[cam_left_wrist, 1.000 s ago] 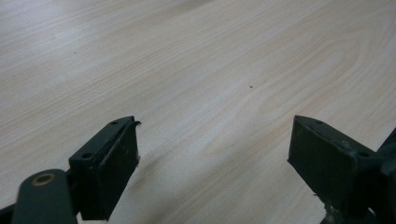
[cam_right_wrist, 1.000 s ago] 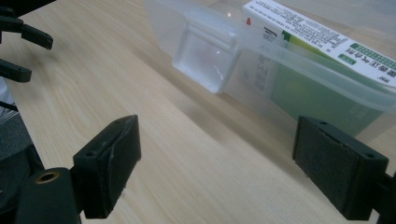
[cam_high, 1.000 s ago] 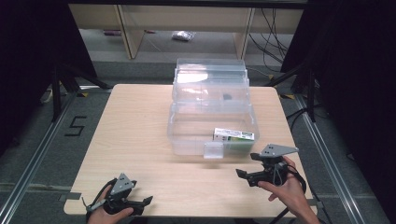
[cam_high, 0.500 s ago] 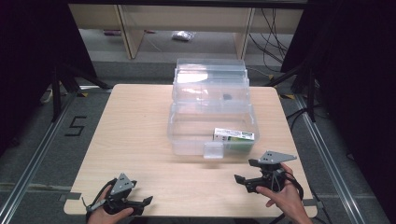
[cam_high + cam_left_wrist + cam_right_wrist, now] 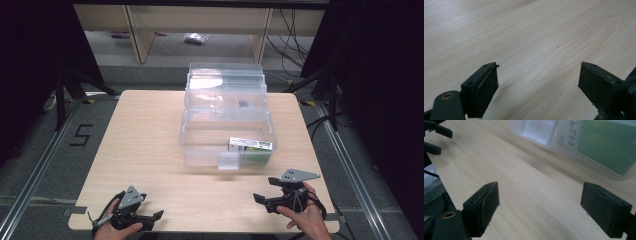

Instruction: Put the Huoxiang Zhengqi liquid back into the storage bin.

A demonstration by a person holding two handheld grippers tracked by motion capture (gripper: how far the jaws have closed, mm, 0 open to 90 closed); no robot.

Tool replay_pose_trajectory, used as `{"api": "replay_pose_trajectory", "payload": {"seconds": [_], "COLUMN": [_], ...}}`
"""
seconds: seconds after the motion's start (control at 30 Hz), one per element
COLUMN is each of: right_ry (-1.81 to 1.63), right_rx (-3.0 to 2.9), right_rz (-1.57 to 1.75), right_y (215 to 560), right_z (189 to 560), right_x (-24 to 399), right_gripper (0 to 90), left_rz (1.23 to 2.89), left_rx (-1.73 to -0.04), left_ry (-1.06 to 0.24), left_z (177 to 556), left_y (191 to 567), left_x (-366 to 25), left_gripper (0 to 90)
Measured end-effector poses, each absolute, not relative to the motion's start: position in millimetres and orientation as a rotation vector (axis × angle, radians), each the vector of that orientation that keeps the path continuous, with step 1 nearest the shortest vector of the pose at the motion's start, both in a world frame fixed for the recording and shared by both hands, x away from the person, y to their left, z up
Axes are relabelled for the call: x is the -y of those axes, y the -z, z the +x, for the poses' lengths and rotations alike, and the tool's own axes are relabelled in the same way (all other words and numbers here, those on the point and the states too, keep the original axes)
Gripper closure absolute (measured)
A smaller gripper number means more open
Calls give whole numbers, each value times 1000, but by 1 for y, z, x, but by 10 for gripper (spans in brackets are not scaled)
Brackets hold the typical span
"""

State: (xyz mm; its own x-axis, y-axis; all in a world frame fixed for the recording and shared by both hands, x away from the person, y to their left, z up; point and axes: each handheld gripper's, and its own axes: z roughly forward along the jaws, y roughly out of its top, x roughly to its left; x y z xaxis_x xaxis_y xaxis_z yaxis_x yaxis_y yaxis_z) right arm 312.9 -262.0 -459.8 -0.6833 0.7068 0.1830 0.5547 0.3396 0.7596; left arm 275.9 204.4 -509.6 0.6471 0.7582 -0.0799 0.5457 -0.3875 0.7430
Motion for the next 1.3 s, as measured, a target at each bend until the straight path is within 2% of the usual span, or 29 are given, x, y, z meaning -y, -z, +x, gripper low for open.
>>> {"api": "replay_pose_trajectory", "payload": {"seconds": [1.3], "right_ry": [-1089], "right_rx": [-2472], "right_rz": [1287], "right_y": [487], "right_z": [283], "right_x": [273], "right_gripper": [166], "left_rz": [2094], "left_rx": [-1008], "left_ry": [-357], "left_z": [275], "left_y": [509], "left_x": [-205], "left_gripper": [154]}}
